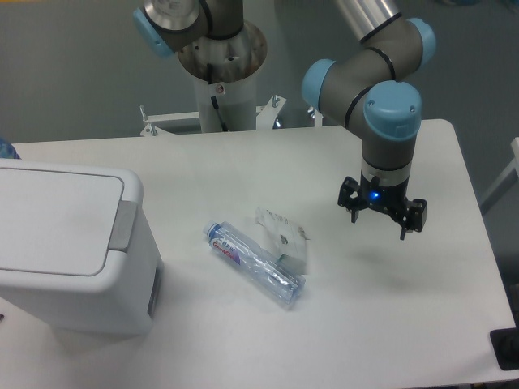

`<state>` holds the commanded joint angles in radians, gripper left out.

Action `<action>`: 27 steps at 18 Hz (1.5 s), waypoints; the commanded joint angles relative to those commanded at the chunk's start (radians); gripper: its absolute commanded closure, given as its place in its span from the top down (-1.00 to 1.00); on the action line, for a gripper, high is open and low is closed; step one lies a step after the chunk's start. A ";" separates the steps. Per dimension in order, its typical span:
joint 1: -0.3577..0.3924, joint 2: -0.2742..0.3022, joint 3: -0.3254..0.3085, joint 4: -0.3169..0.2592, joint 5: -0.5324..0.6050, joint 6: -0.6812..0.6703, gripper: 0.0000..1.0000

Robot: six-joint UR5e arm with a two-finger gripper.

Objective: Open the trash can
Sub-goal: 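Move the open gripper over the water bottle and lower slightly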

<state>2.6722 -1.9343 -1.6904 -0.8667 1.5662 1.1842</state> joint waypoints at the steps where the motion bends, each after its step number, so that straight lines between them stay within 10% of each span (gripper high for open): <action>1: 0.002 0.000 0.000 0.000 0.000 0.000 1.00; 10: -0.002 0.005 -0.005 -0.006 -0.034 -0.021 1.00; 19: -0.066 0.043 0.018 -0.008 -0.236 -0.461 1.00; 27: -0.186 0.057 0.192 -0.008 -0.337 -0.785 1.00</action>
<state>2.4867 -1.8777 -1.4988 -0.8744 1.2287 0.3990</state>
